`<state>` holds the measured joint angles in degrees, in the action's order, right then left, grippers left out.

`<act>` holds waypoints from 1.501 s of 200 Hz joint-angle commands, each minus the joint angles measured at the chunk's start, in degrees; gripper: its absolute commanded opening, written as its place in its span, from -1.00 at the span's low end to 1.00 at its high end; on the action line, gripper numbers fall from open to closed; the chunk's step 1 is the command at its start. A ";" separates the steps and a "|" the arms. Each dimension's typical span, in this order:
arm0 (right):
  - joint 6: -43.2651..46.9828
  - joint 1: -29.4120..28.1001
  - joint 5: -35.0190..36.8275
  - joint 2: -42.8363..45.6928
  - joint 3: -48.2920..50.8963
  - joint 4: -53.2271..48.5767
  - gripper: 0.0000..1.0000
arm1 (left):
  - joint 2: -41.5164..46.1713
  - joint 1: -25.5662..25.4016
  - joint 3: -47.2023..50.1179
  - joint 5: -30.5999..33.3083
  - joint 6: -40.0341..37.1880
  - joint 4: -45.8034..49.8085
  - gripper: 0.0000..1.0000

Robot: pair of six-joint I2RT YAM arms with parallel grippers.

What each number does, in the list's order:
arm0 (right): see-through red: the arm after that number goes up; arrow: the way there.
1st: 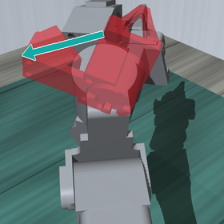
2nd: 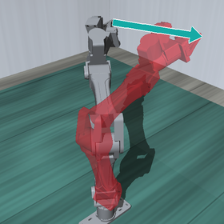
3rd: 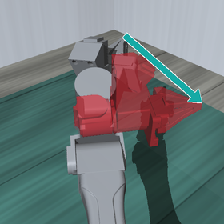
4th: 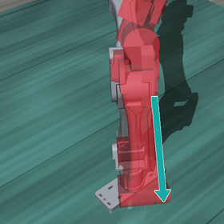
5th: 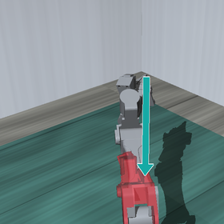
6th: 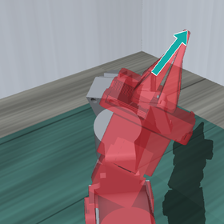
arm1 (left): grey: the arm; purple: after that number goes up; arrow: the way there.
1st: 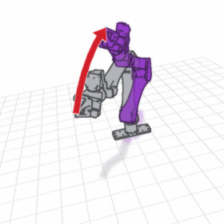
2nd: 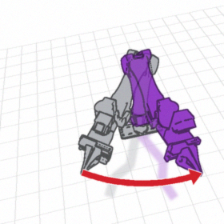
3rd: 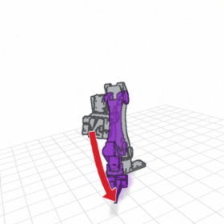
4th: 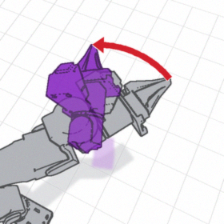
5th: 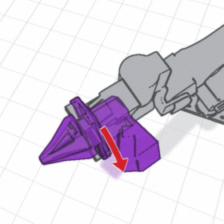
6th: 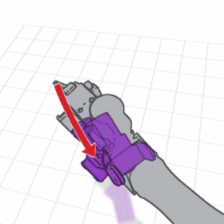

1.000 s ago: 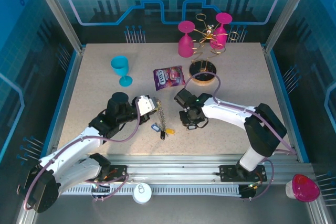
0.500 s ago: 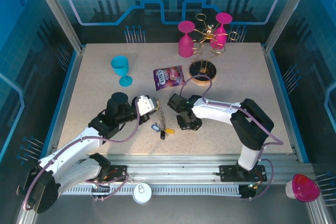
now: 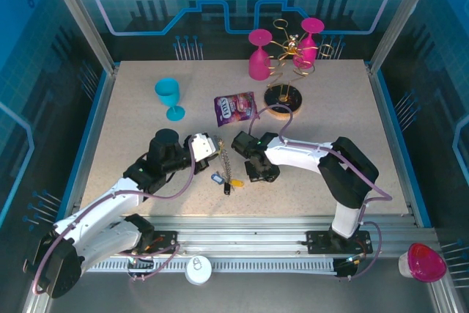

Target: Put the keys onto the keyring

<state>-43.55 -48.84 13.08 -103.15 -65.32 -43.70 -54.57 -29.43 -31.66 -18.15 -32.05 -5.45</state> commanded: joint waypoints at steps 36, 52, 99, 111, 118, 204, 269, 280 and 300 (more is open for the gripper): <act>-1.00 -1.26 0.65 -1.32 -1.65 -3.10 -0.68 | 1.04 -0.13 0.39 -0.27 -1.10 -2.17 -1.00; -0.93 -1.34 0.59 -1.35 -1.90 -3.19 -0.69 | 1.04 -0.18 0.38 -0.35 -1.08 -2.20 -1.00; -0.66 -1.37 0.50 -2.03 -2.27 -3.12 -0.76 | 1.04 -0.12 0.37 -0.26 -1.08 -2.19 -1.00; -0.59 -1.44 0.54 -2.12 -2.30 -3.21 -0.78 | 1.04 -0.18 0.37 -0.30 -1.12 -2.20 -1.00; -0.63 -1.36 0.61 -2.13 -2.36 -3.30 -0.79 | 1.04 -0.14 0.37 -0.30 -1.15 -2.26 -1.00; -0.48 -1.46 1.16 -2.20 -2.88 -4.31 -0.99 | 1.04 -0.02 0.37 -0.39 -1.17 -2.20 -1.00; 11.80 -1.43 5.89 11.93 3.37 7.16 -1.00 | 2.38 -0.09 1.49 -0.90 -1.67 -4.31 -1.00; 16.67 -1.29 6.15 15.17 5.16 10.98 -1.00 | 2.74 -0.06 1.81 -1.21 -1.99 -4.78 -1.00; 24.76 -1.06 6.60 19.14 7.14 16.27 -1.00 | 3.47 -0.06 2.45 -1.77 -2.62 -5.68 -1.00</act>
<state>-30.96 -49.50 17.39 -88.03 -60.47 -36.05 -52.88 -29.43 -30.28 -18.22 -33.01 -6.70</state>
